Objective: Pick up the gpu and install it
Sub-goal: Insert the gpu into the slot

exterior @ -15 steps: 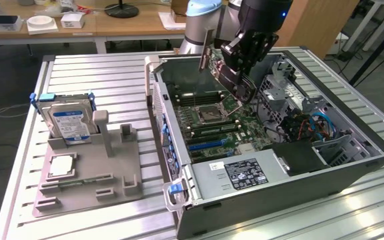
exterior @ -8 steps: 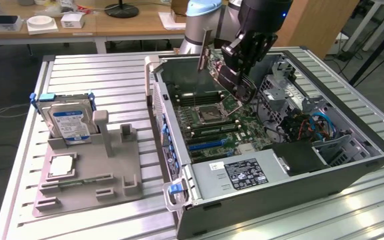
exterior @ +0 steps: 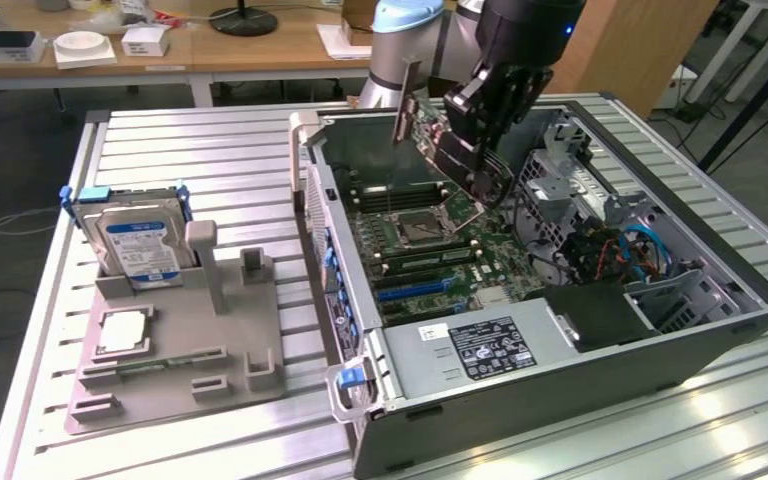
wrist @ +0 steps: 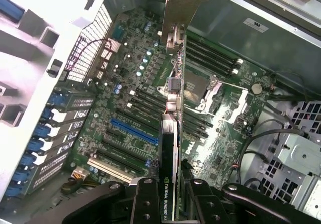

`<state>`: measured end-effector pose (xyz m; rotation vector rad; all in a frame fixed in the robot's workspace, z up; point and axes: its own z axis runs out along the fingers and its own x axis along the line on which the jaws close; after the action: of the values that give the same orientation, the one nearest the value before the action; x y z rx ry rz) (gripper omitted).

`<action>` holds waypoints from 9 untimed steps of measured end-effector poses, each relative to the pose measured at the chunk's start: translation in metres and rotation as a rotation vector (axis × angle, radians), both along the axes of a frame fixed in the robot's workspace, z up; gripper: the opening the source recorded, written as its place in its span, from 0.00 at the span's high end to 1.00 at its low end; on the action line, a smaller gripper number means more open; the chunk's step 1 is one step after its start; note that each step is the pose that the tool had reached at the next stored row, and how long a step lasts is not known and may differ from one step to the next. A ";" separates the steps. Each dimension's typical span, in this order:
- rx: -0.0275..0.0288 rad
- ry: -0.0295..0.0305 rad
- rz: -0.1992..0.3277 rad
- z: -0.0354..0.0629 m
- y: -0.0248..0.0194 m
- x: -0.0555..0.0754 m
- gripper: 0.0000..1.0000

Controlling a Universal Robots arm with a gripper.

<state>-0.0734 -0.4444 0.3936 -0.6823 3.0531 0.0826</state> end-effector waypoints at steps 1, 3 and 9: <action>0.0000 0.0000 0.005 -0.0001 0.0000 0.000 0.74; 0.0000 0.0000 0.014 -0.0002 0.0000 0.000 0.74; 0.0000 0.0000 0.043 -0.0007 0.0000 0.000 0.74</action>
<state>-0.0734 -0.4444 0.3929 -0.7487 3.0387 0.0830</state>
